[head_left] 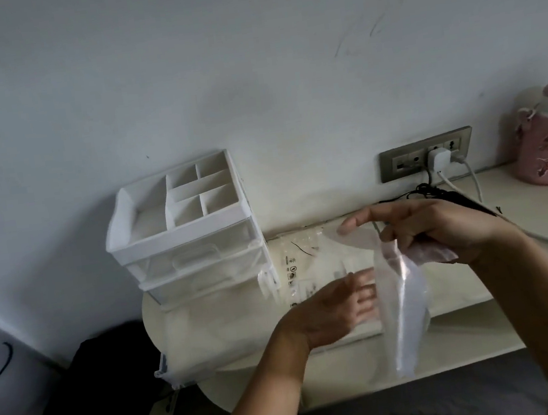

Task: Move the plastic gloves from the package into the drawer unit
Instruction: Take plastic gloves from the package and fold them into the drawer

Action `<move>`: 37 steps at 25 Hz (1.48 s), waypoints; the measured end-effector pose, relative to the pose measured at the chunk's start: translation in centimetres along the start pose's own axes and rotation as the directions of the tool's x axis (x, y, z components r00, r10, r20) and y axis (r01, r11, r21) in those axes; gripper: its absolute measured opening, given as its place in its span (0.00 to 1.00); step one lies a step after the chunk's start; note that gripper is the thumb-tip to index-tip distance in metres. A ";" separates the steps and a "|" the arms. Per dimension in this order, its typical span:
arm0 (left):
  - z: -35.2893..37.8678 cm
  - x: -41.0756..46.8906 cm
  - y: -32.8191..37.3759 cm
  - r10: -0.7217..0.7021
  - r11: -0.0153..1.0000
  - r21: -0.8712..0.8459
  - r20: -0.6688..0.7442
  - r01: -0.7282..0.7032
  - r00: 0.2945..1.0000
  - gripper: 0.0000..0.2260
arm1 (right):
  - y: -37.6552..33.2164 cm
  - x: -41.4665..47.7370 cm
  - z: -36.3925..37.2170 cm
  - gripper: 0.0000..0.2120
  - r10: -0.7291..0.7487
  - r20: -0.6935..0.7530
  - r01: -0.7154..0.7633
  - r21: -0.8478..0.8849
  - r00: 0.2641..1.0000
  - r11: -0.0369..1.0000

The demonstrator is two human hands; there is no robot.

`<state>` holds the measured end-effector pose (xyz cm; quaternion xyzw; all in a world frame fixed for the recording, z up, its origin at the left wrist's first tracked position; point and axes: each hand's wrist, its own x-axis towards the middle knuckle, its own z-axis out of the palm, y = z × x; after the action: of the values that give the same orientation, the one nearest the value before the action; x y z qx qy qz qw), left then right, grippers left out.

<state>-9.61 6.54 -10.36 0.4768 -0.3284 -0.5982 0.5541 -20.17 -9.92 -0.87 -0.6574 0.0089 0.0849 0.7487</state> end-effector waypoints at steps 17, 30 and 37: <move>-7.3 -7.9 2.1 0.448 0.855 0.514 -0.798 0.068 0.404 0.08 | 2.9 8.5 2.2 0.12 -0.083 -0.556 -0.194 -0.421 0.827 0.886; -14.0 -13.3 0.5 0.780 0.384 0.683 -0.600 0.621 0.178 0.10 | 9.6 17.1 13.3 0.21 -0.109 0.083 0.118 -0.921 0.991 0.371; -11.6 -13.2 -0.2 0.862 0.181 0.719 -0.444 0.671 0.244 0.07 | 12.4 21.0 13.7 0.25 0.140 0.158 0.137 -0.980 0.978 0.143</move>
<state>0.25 21.06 -11.59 0.9047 -0.2452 0.2705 0.2197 -2.53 7.51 -13.79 -0.9731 -0.1277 0.1398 0.1310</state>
